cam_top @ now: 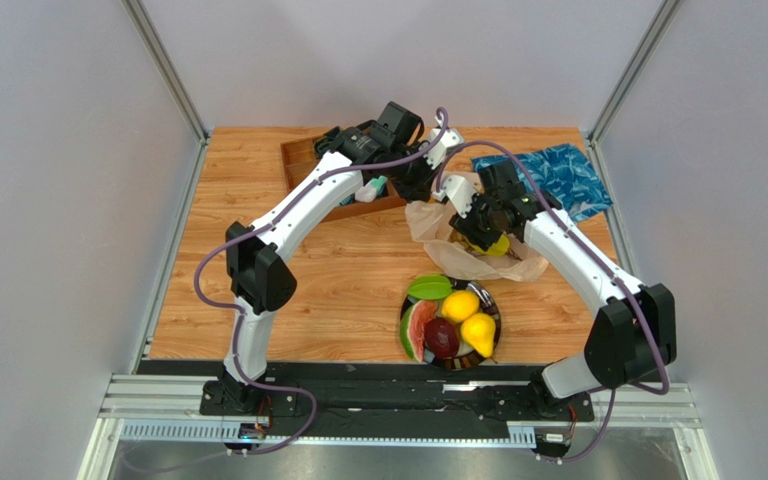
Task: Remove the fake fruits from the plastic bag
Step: Take out the fake fruit from the plastic bag, then place the fake fruit on the plate.
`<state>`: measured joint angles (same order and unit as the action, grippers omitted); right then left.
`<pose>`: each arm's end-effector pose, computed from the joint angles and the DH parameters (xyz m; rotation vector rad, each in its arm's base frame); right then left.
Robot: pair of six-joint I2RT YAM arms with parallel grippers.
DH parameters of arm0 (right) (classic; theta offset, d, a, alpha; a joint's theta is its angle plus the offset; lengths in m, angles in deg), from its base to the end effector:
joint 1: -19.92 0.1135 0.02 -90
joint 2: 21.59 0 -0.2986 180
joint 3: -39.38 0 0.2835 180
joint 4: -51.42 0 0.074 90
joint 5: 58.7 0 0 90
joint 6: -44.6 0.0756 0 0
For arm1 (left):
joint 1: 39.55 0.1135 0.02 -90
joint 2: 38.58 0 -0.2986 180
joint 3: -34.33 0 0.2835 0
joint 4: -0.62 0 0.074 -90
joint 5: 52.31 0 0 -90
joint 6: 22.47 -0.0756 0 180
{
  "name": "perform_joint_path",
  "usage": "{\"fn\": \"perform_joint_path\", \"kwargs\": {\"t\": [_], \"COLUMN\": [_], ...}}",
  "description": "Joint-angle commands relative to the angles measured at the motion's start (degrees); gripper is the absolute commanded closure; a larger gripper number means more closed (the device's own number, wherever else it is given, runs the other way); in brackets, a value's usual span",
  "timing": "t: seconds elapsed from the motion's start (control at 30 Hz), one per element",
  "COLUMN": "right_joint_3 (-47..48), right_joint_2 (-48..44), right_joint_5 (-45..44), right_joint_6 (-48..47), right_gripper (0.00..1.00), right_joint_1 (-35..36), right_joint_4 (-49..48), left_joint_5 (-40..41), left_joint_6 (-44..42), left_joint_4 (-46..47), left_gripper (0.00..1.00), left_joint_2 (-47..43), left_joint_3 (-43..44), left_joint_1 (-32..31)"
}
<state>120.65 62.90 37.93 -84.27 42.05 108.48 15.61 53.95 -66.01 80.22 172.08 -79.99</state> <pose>0.3193 0.1393 0.2653 -1.3602 2.2300 0.0488 0.3842 -0.3647 0.3607 1.2649 2.0781 -0.6785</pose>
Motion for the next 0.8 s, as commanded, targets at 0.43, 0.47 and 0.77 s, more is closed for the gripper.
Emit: {"fn": "perform_joint_path", "kwargs": {"t": [0.43, 0.47, 0.77], "right_joint_3": [13.12, 13.03, -1.02], "right_joint_2": [-13.27, -14.51, -19.28], "right_joint_5": [10.9, 12.86, 20.88], "right_joint_6": [-0.14, -1.11, 2.21], "right_gripper": [0.69, 0.68, 0.7], "right_joint_1": [0.54, 1.07, 13.89], "right_joint_4": [14.47, 17.36, 20.93], "left_joint_5": [3.1, 3.36, 6.43], "left_joint_6": [-1.62, -1.71, -3.82], "left_joint_4": [0.36, 0.36, -0.43], "left_gripper": [1.0, 1.0, 1.0], "left_joint_2": [0.02, 0.46, -1.81], "left_joint_3": [3.4, 3.66, 1.21], "left_joint_1": [0.02, 0.1, 0.28]}}
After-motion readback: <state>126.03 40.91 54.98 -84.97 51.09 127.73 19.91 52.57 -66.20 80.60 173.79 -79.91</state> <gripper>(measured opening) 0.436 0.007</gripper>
